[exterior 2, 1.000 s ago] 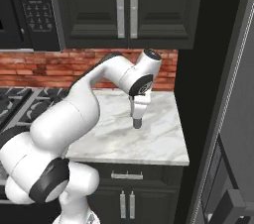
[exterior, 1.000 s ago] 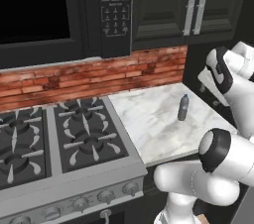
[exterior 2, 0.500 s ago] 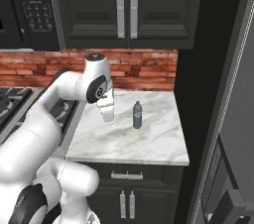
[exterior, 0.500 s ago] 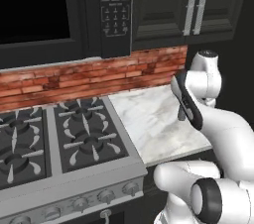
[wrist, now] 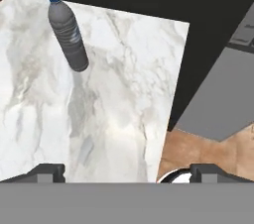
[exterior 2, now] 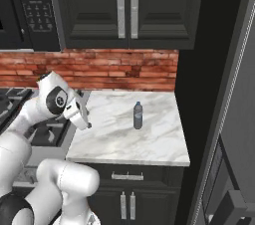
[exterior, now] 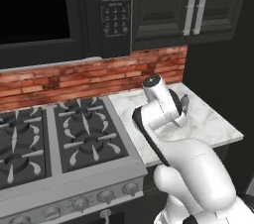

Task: Take the bottled waters from the counter and place them in the freezer to freeze. Close the freezer door after placing the bottles.

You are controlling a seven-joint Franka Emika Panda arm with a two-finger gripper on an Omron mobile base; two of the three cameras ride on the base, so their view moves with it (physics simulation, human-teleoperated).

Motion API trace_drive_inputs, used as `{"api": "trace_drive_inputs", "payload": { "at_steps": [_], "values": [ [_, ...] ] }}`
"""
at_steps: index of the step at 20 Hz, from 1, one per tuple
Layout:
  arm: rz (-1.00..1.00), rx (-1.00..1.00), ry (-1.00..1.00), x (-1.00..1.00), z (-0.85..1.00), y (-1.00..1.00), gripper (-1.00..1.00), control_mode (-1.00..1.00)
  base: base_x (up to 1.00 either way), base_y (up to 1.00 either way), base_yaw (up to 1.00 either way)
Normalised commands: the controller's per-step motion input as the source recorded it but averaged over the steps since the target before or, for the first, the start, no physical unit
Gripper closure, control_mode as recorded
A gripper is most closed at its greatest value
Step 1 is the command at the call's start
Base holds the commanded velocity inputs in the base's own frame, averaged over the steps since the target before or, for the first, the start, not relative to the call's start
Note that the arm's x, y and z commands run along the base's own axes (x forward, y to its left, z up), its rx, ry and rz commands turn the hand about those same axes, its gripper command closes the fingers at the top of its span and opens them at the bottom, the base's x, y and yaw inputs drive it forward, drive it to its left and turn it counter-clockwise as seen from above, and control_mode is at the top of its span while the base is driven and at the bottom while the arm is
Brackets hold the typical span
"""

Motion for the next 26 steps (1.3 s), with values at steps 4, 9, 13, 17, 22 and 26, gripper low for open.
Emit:
{"api": "trace_drive_inputs", "payload": {
  "at_steps": [4,9,13,17,22,26],
  "values": [
    [-0.14,-0.39,-0.07,0.01,-0.19,0.0,-1.0,-1.0,0.0,0.0,0.0],
    [-0.03,-0.21,-0.05,0.11,-0.19,-0.12,-1.0,-1.0,0.0,0.0,0.0],
    [0.0,-0.1,0.0,0.37,-0.21,-0.23,-1.0,-1.0,0.0,0.0,0.0],
    [-0.02,-0.01,0.0,0.54,-0.06,-0.4,-1.0,-1.0,0.0,0.0,0.0],
    [-0.06,0.0,0.0,0.57,0.0,-0.41,-1.0,-1.0,0.0,0.0,0.0],
    [-0.07,0.0,0.0,0.52,0.0,-0.3,-1.0,-1.0,0.0,0.0,0.0]
  ]
}}
